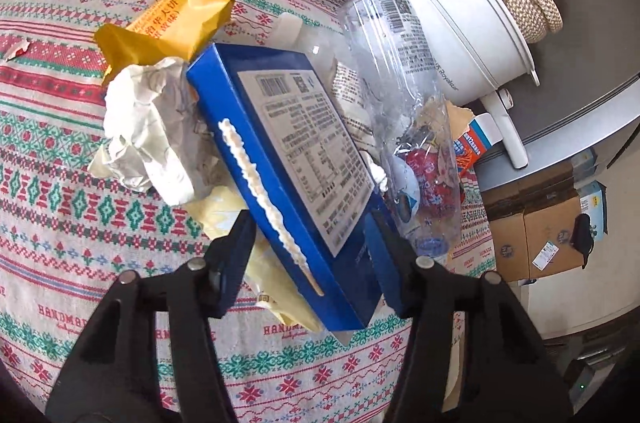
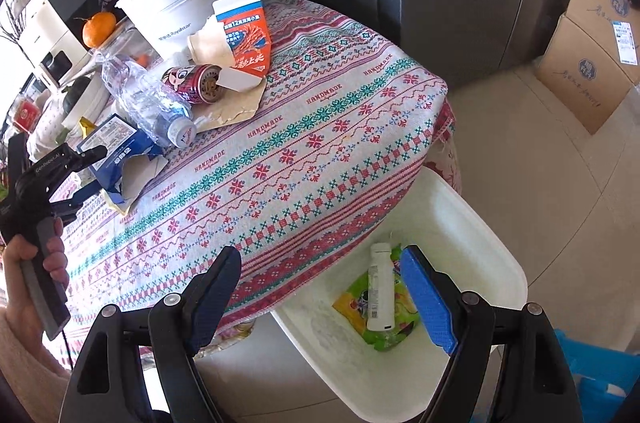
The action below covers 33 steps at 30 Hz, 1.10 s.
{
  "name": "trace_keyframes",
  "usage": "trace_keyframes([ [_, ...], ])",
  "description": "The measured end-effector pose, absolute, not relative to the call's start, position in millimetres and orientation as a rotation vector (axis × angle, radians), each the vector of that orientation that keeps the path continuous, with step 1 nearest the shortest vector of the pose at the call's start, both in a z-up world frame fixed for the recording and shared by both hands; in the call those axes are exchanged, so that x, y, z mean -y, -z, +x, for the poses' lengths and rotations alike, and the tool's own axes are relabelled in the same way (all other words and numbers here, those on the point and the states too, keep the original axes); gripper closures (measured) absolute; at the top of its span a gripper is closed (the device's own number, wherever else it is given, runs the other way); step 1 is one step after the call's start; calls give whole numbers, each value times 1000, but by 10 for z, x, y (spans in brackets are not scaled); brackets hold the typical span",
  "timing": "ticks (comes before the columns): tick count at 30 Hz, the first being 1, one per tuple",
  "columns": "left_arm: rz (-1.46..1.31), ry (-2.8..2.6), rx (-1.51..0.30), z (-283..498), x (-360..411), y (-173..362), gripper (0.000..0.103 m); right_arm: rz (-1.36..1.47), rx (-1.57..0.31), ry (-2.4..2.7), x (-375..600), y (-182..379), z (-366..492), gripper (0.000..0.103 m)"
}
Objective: Collect trash
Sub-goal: 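Grasp the blue box with the left tool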
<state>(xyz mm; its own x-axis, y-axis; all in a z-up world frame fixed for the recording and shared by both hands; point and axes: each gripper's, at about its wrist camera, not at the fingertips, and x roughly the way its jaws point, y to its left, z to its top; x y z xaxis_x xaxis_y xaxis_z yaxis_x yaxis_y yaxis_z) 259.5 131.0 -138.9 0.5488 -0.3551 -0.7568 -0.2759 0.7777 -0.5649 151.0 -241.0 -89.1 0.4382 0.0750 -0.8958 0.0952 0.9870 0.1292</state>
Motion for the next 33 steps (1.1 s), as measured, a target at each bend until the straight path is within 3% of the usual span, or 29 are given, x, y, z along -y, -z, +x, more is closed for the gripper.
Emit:
trace_keyframes([
  [11,-717,113,-983,2474,-1381,1131,76,166,-1123,28,2402,901,1507,20],
  [26,-492,86,-872,1694,-1585,396,78,95,-1018,-134,1819,946,1965,20],
  [33,-409,48,-851,1572,-1719,345,78,-27,-965,-300,1454,1238,2326,35],
])
